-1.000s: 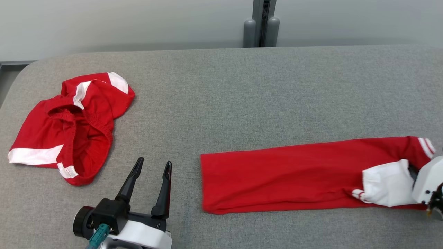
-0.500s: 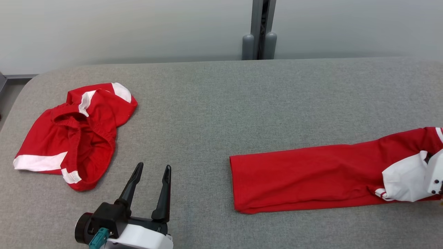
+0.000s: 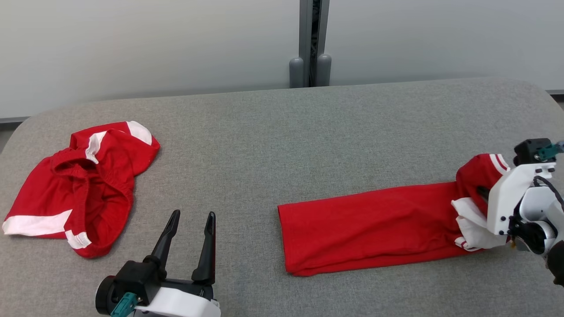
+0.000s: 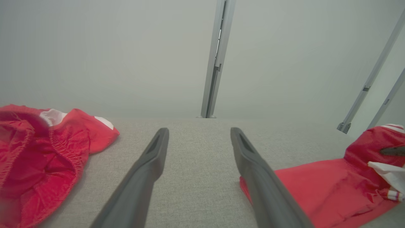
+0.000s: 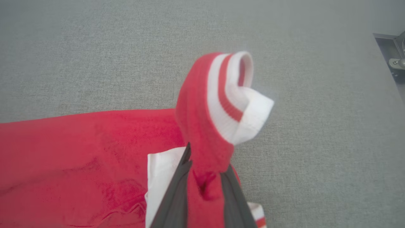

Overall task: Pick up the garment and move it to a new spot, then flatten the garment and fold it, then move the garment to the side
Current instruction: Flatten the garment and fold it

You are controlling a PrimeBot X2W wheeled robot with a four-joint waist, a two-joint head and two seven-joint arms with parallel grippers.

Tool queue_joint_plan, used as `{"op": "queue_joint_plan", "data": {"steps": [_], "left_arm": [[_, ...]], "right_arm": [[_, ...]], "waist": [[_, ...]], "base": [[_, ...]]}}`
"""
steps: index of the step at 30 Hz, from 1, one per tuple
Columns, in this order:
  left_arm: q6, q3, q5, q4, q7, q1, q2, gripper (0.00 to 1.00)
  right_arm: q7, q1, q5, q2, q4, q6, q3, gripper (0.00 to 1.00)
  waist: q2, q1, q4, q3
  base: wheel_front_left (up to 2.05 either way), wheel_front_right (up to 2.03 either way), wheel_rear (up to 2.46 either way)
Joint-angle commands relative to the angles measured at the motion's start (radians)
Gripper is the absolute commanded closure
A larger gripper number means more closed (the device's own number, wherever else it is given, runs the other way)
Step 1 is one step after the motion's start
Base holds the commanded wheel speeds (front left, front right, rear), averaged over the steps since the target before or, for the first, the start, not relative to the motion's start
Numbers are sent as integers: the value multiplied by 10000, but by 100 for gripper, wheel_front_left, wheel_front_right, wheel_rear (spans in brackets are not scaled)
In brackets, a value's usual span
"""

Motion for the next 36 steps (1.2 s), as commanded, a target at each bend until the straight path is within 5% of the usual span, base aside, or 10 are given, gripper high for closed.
{"op": "queue_joint_plan", "data": {"steps": [1, 14, 36], "left_arm": [[38, 14, -33, -40, -35, 30, 37, 0], [90, 29, -196, -32, -36, 22, 37, 0], [5, -58, -229, 69, -36, -55, 37, 0]], "right_arm": [[125, -108, 74, 36, -185, 3, -10, 100], [1321, 421, 247, 874, -2249, 3, -642, 100], [2596, 2038, -2103, 3104, -3580, 5, -2654, 100]], "waist": [[-1, 0, -22, -17], [-1, 0, 84, -87], [-1, 0, 571, -59]], "base": [[0, 0, 0], [0, 0, 0], [0, 0, 0]]}}
